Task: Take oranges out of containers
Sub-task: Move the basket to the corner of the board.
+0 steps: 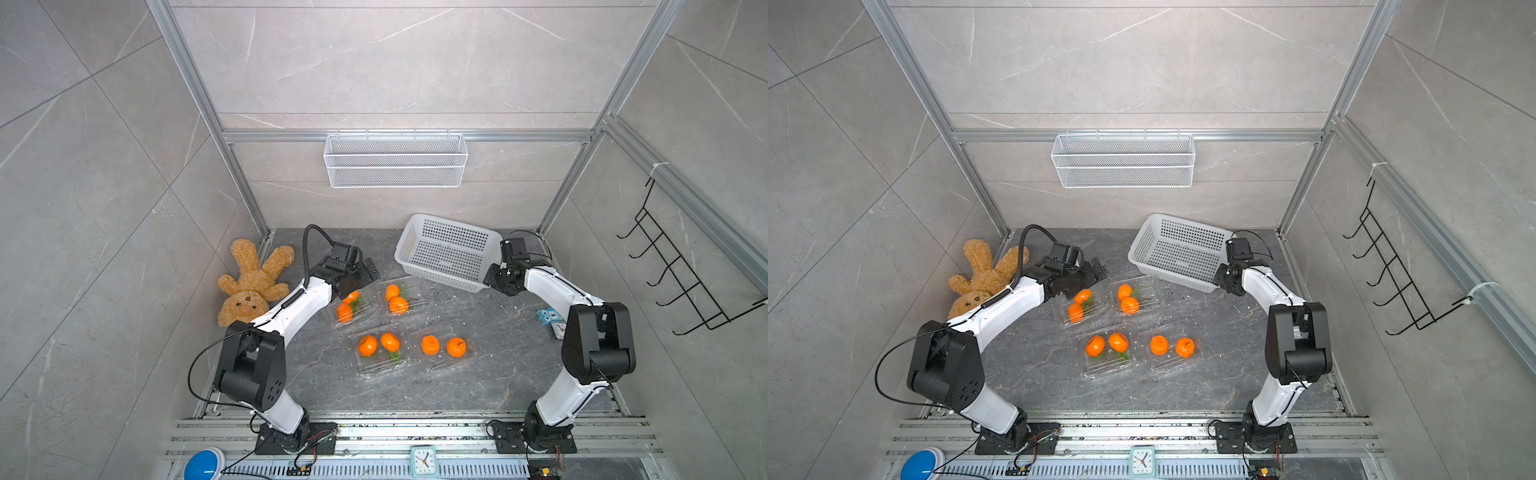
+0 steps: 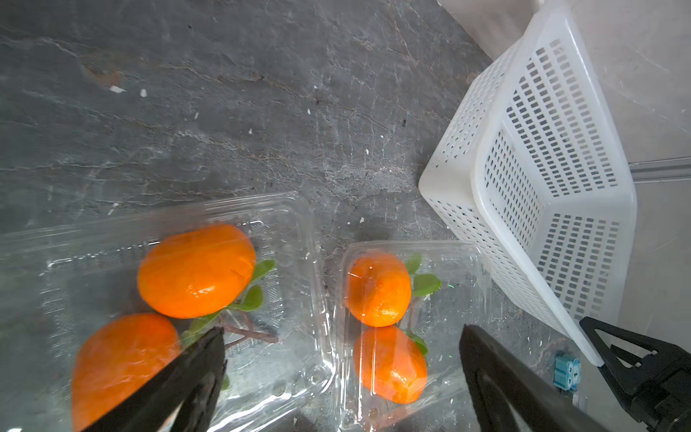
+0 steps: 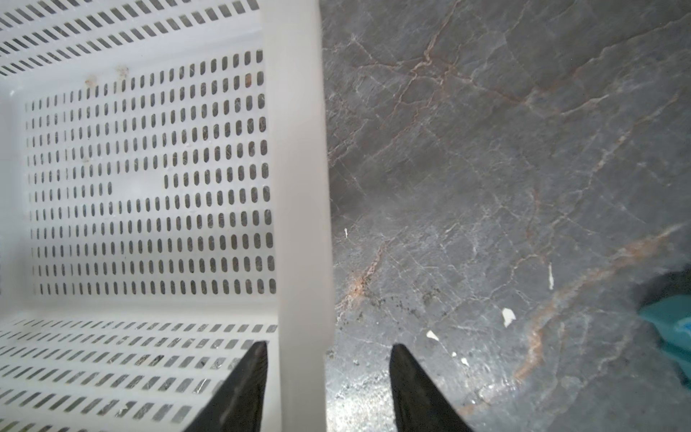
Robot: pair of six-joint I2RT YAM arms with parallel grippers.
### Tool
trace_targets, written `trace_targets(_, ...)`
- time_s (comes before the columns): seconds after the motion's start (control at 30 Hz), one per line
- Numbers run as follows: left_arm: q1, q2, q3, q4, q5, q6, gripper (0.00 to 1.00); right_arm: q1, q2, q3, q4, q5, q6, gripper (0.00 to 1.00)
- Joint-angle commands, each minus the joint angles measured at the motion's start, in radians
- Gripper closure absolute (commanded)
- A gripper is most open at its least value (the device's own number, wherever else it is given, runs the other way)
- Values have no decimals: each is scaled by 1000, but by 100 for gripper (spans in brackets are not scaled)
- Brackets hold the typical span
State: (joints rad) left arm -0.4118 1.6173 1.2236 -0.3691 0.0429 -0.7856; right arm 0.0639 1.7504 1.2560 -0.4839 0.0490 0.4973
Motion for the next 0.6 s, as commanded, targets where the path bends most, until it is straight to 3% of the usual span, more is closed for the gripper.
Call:
trace_targets(0.0,-31,10,58,9,32,-15,0,-14,13,34,-39,27,-2,56)
trace_targets(0.1,-50,35,81,12,35,-9,0,-35,12,38,-41,13,25,68)
trace_targets(0.43,-93,41,106,19,61,3,0,-83,-35,-11,-10,23,193,93)
trace_targets(0.57,-104,21,83,31,65,3,0,-122,-72,-47,-21,63,280,95)
